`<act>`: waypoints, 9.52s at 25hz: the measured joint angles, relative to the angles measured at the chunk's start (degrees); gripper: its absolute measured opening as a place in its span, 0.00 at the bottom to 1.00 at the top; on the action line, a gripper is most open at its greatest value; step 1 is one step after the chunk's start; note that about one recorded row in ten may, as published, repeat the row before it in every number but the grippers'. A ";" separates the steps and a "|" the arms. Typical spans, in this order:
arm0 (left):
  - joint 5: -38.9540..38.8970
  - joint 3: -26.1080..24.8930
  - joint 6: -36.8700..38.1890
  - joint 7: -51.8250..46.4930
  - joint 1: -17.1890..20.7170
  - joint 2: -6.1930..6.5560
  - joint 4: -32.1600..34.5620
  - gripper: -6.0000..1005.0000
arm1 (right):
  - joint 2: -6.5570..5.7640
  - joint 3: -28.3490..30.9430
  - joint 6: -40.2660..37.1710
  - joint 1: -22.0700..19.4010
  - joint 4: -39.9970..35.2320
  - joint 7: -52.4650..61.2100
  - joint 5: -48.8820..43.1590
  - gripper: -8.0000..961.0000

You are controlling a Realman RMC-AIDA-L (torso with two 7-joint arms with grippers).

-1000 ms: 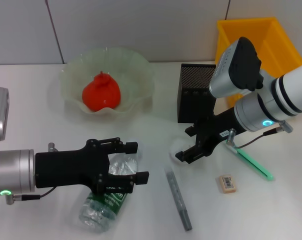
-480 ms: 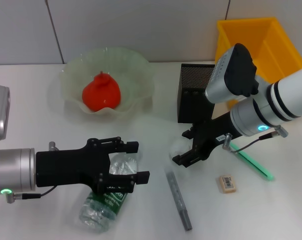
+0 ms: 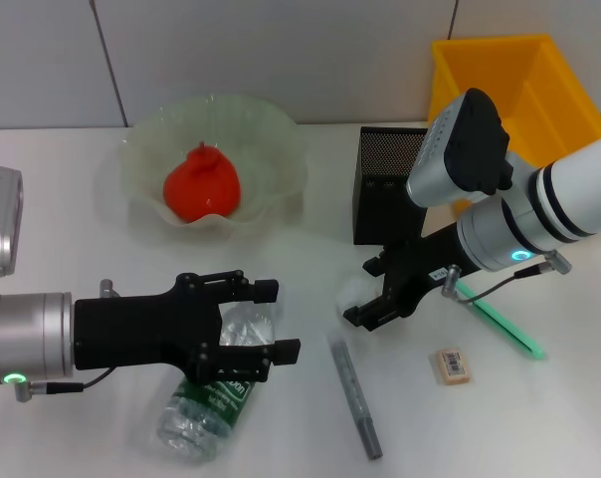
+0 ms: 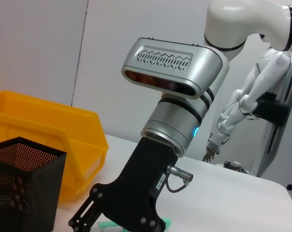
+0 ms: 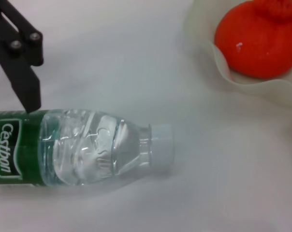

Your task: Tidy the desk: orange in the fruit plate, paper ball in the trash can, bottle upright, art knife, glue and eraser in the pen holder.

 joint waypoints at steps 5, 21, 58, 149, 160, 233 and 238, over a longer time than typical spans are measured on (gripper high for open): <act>0.00 -0.06 0.00 0.00 -0.08 -0.02 0.00 0.80 | 0.00 0.00 0.11 0.06 -0.07 -0.35 0.04 0.75; 0.00 -0.40 0.00 -0.08 -0.64 0.01 0.07 0.80 | -0.04 0.65 -1.02 0.27 -0.52 0.15 1.39 0.58; 0.00 0.16 0.00 -0.08 -0.96 -0.22 0.01 0.80 | -1.49 41.36 -5.97 -18.82 3.61 -18.19 35.90 0.61; 7.87 1.73 -2.65 -36.48 -9.39 -0.45 12.31 0.80 | -6.05 31.09 -34.90 -26.37 -2.26 -40.25 17.67 0.76; 35.10 3.18 -4.21 -72.40 -24.59 -0.42 19.43 0.80 | -6.17 31.21 -34.39 -27.05 -2.31 -41.39 17.68 0.76; 41.20 14.64 -22.38 -84.52 -30.14 -1.32 -0.53 0.79 | -6.33 31.86 -33.66 -27.50 -2.30 -42.91 17.79 0.76; 40.95 15.12 -22.62 -84.37 -30.08 -1.35 -0.53 0.78 | -6.33 31.91 -33.70 -27.45 -2.30 -42.90 17.79 0.76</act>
